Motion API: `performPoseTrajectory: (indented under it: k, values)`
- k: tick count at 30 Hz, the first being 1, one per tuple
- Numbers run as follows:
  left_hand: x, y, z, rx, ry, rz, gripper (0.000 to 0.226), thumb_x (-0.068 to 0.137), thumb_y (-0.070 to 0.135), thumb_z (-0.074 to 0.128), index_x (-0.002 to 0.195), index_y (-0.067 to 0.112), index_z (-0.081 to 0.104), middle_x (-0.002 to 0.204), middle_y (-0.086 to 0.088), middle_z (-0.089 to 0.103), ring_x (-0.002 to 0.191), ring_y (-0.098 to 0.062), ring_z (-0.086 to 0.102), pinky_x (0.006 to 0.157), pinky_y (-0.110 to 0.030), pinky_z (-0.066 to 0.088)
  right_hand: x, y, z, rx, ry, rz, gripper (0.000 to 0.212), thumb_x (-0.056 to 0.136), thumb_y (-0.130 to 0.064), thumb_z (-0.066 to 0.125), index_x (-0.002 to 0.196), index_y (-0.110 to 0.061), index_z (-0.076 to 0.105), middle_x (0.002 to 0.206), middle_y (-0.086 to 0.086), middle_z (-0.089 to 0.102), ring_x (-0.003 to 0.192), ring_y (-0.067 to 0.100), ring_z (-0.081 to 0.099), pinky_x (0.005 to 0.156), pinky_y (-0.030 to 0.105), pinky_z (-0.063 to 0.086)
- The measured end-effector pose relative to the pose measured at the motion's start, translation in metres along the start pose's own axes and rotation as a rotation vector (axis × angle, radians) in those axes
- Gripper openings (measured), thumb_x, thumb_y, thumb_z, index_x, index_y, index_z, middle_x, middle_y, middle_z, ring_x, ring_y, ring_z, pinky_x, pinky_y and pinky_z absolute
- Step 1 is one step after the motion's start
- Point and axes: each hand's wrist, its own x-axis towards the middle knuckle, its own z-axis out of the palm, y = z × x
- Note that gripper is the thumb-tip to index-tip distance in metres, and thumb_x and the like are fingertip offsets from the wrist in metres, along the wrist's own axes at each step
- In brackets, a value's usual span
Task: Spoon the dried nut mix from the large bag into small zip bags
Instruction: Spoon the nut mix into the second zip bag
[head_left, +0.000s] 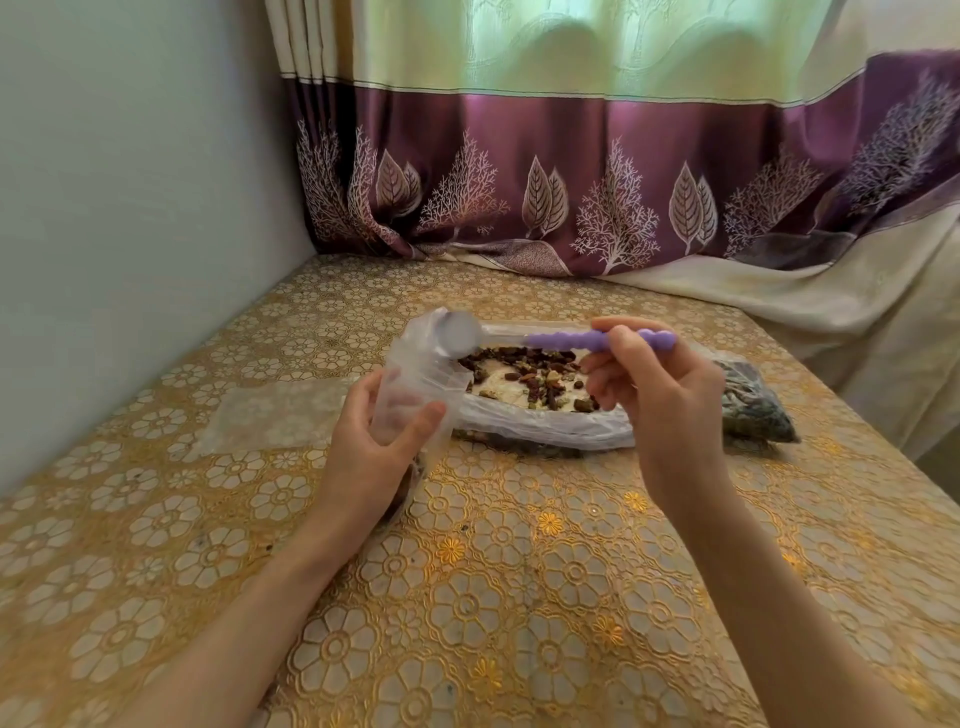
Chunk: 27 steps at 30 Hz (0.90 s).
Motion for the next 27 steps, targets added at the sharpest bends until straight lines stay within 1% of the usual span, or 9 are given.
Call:
performPoseTrajectory:
  k: [3, 6, 9, 14, 17, 20, 23, 25, 27]
  values:
    - [0.0, 0.0, 0.0, 0.028, 0.004, 0.007, 0.082, 0.063, 0.067, 0.064, 0.131, 0.027, 0.042, 0.128, 0.004, 0.054, 0.116, -0.012, 0.053, 0.099, -0.041, 0.044, 0.008, 0.007, -0.013, -0.125, 0.203, 0.019, 0.02, 0.094, -0.012, 0.053, 0.08, -0.013, 0.066, 0.061, -0.004, 0.065, 0.055, 0.011, 0.056, 0.052, 0.021, 0.046]
    - [-0.001, 0.0, 0.001, 0.045, -0.001, 0.002, 0.082, 0.061, 0.069, 0.061, 0.131, 0.032, 0.041, 0.129, 0.005, 0.054, 0.116, -0.012, 0.054, 0.098, -0.042, 0.045, 0.014, 0.014, -0.023, -0.448, 0.304, -0.045, 0.029, 0.095, -0.018, 0.053, 0.068, -0.026, 0.061, 0.067, -0.002, 0.07, 0.057, 0.019, 0.061, 0.06, 0.038, 0.052]
    - [0.0, -0.002, 0.001, 0.05, -0.009, -0.009, 0.079, 0.063, 0.068, 0.063, 0.131, 0.035, 0.039, 0.129, 0.005, 0.054, 0.114, -0.017, 0.056, 0.097, -0.046, 0.046, 0.021, 0.021, -0.029, -0.624, 0.316, -0.085, 0.029, 0.094, -0.019, 0.052, 0.067, -0.027, 0.058, 0.076, 0.007, 0.071, 0.065, 0.028, 0.064, 0.069, 0.05, 0.054]
    - [0.001, -0.003, 0.001, 0.049, -0.009, -0.003, 0.076, 0.062, 0.07, 0.062, 0.127, 0.038, 0.041, 0.123, 0.011, 0.056, 0.112, -0.007, 0.055, 0.095, -0.035, 0.047, 0.031, 0.033, -0.033, -0.714, 0.327, -0.109, 0.022, 0.094, -0.018, 0.054, 0.073, -0.019, 0.062, 0.074, 0.006, 0.07, 0.062, 0.024, 0.065, 0.068, 0.048, 0.054]
    - [0.002, -0.003, 0.001, 0.039, -0.016, -0.006, 0.085, 0.06, 0.072, 0.062, 0.131, 0.031, 0.041, 0.125, 0.006, 0.057, 0.113, -0.011, 0.056, 0.095, -0.043, 0.048, 0.038, 0.038, -0.032, -0.705, 0.332, -0.084, 0.026, 0.094, -0.018, 0.054, 0.069, -0.023, 0.059, 0.074, 0.007, 0.071, 0.063, 0.025, 0.066, 0.067, 0.049, 0.055]
    - [0.002, -0.003, 0.001, 0.04, -0.016, -0.001, 0.082, 0.06, 0.073, 0.06, 0.129, 0.033, 0.042, 0.126, 0.004, 0.057, 0.115, -0.013, 0.055, 0.097, -0.045, 0.046, 0.043, 0.042, -0.029, -0.694, 0.339, -0.029, 0.032, 0.094, -0.017, 0.053, 0.064, -0.029, 0.053, 0.076, 0.01, 0.07, 0.064, 0.028, 0.066, 0.066, 0.05, 0.054]
    - [0.002, -0.004, 0.001, 0.048, -0.01, -0.001, 0.079, 0.063, 0.07, 0.061, 0.13, 0.033, 0.042, 0.127, 0.005, 0.056, 0.115, -0.012, 0.054, 0.096, -0.04, 0.047, 0.046, 0.048, -0.026, -0.66, 0.337, 0.055, 0.032, 0.094, -0.015, 0.052, 0.064, -0.028, 0.057, 0.078, 0.01, 0.071, 0.062, 0.019, 0.067, 0.067, 0.038, 0.056]
    - [0.002, -0.005, 0.001, 0.047, -0.003, 0.0, 0.079, 0.063, 0.069, 0.06, 0.131, 0.034, 0.042, 0.128, 0.008, 0.054, 0.115, -0.009, 0.053, 0.09, -0.027, 0.046, 0.048, 0.053, -0.024, -0.617, 0.286, 0.124, 0.024, 0.094, -0.015, 0.052, 0.074, -0.019, 0.064, 0.081, 0.006, 0.073, 0.052, 0.002, 0.062, 0.056, 0.02, 0.052]
    - [0.002, -0.004, 0.002, 0.045, -0.002, 0.008, 0.078, 0.065, 0.07, 0.062, 0.131, 0.034, 0.042, 0.13, 0.01, 0.052, 0.114, -0.002, 0.051, 0.081, -0.015, 0.04, 0.049, 0.056, -0.023, -0.533, 0.212, 0.197, 0.02, 0.095, -0.014, 0.052, 0.087, -0.007, 0.069, 0.083, 0.005, 0.073, 0.05, -0.001, 0.06, 0.051, 0.015, 0.047]
